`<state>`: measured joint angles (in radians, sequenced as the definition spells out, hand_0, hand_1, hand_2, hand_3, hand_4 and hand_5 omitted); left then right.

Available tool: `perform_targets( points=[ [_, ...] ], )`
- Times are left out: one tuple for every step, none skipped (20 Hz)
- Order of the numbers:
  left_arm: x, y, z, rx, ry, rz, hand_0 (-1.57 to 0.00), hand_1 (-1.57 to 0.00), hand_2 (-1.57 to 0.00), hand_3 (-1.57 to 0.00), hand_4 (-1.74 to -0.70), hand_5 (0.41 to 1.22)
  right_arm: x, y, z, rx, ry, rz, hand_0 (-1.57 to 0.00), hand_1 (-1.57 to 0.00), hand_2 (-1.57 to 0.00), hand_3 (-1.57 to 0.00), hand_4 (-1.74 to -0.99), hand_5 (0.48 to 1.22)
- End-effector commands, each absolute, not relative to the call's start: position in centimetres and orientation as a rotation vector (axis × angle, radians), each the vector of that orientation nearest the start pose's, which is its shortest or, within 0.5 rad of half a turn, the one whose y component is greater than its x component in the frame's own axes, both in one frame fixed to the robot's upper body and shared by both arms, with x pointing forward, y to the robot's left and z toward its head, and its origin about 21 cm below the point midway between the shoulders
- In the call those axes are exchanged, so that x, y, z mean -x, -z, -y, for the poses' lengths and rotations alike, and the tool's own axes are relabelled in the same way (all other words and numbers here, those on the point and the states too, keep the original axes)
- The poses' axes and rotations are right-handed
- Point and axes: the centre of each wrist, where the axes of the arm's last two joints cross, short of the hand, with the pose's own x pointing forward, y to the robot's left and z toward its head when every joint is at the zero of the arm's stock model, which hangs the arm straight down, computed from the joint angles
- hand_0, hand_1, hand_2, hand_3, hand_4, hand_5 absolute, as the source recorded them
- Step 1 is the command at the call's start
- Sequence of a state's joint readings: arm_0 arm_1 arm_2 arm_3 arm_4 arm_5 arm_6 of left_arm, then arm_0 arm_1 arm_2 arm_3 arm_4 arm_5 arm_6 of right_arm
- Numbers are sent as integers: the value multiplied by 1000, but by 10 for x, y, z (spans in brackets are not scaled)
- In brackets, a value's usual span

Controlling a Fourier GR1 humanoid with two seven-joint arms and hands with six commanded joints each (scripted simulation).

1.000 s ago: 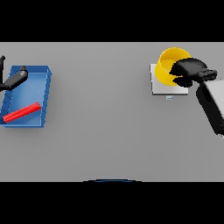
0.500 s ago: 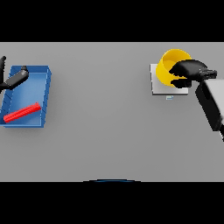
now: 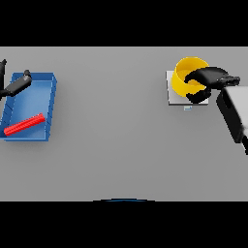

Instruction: Pick up the red beaker and tilt it to pour out 1 green nut into yellow bowl. Pick up the yellow bowl and place it on the metallic measuring scale.

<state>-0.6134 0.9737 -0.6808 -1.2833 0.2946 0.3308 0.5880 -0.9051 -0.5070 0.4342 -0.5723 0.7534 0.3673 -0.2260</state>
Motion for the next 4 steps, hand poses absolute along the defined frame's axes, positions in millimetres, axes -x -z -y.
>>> perform_targets(
  points=[
    [-342,-128,-320,-764,511,1048,1,1,1,1,-812,734,-438,-86,279,603,-1615,990,-104,-92,-207,-413,-1336,741],
    [-343,-127,-318,-760,513,1043,1,1,1,1,-816,733,-438,-84,277,605,-1620,981,-83,-73,-173,-387,-1325,737],
    [-340,-122,-317,-749,514,1043,1,1,1,1,-820,734,-438,-82,276,599,-1629,974,-66,-59,-142,-365,-1316,735],
    [-342,-126,-317,-754,513,1048,1,1,1,1,-821,734,-437,-80,280,598,-1637,970,-53,-47,-115,-348,-1308,733]
  ],
)
